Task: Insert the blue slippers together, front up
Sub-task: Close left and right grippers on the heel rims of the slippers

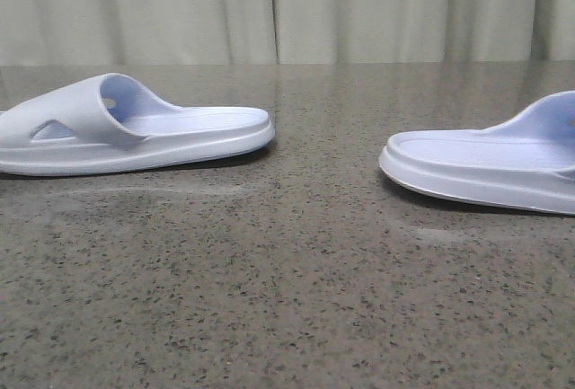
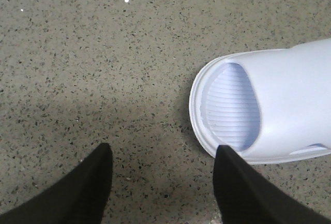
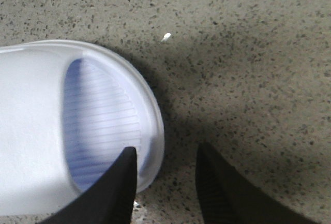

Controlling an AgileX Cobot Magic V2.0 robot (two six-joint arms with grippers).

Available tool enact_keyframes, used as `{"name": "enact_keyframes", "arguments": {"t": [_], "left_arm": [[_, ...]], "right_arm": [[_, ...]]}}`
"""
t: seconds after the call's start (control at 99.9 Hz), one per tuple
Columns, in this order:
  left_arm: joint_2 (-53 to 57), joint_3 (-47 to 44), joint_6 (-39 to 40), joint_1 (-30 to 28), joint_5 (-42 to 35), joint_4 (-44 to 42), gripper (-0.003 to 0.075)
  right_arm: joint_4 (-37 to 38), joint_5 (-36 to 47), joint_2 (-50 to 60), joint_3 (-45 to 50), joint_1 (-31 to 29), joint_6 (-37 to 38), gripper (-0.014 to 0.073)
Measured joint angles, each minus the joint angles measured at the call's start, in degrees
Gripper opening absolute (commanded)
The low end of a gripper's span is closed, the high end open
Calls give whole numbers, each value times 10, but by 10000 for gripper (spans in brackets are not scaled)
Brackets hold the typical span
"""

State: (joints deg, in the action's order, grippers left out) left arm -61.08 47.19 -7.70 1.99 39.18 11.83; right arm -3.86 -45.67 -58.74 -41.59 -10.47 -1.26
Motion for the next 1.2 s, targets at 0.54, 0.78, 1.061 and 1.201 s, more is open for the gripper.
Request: {"name": "enact_keyframes", "arguments": {"t": [0.54,0.78,1.061,1.201], "left_arm": [[-5,0,-14,0,-22,7,382],[-14,0,-15,0,-26,11,382],[-59,1,-15,0,-26,23,382],[-93,21,-15,0,-20,27,382]], "right_arm": [[-35,18,-54,-2,0,-26,200],[-37,25,-55,-4,-1,-26,-55],[-39,28,-55,-5,-1,-26,-107],[-40,28,-55,-5,-1,-27,-107]]}}
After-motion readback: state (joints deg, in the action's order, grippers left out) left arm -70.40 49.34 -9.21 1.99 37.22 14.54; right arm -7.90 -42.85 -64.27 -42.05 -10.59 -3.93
